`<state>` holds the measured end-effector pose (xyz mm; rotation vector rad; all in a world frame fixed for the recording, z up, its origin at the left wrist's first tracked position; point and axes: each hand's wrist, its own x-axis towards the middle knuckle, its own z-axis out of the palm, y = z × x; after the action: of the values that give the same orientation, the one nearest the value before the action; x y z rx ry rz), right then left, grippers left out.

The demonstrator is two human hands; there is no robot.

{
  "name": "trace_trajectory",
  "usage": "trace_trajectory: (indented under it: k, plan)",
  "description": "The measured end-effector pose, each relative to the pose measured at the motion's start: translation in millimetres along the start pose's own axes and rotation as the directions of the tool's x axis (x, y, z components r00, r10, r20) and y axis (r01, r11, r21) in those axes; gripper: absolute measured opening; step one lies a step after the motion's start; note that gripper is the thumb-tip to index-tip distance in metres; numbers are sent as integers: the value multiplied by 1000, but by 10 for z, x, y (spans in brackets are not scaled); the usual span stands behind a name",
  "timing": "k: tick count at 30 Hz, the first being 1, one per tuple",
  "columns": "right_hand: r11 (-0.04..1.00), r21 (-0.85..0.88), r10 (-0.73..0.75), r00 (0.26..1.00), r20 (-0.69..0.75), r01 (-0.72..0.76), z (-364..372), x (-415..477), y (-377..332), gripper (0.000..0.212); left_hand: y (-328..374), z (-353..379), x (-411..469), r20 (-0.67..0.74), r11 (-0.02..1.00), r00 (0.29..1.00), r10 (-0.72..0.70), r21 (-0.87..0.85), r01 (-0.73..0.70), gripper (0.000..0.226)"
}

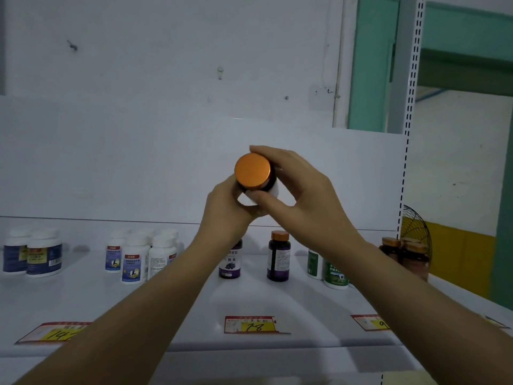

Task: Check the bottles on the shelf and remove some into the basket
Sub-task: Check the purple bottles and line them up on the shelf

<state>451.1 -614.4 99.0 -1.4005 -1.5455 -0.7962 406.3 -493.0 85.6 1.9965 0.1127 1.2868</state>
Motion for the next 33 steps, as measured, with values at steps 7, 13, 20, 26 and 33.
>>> trace_trajectory:
  k: [7, 13, 20, 26, 33]
  plan:
    - [755, 398, 529, 843, 98, -521, -331, 397, 86, 33, 121, -136, -54, 293, 966, 943, -156, -153, 207, 53]
    - [381, 198, 833, 428, 349, -903, -353, 538, 260, 31, 139, -37, -155, 533, 800, 774, -343, -266, 538, 68]
    - [435, 130, 815, 451, 364, -891, -220, 397, 355, 30, -55, 40, -244, 385, 845, 798, -464, -78, 529, 54]
    - [644, -37, 747, 618, 245, -764, -48, 430, 354, 48, -311, 221, -389, 28, 920, 943, -332, 231, 317, 54]
    - [727, -162, 681, 672, 289, -667, 170, 400, 465, 39, -658, 324, -370, 70, 907, 944, -322, 310, 286, 70]
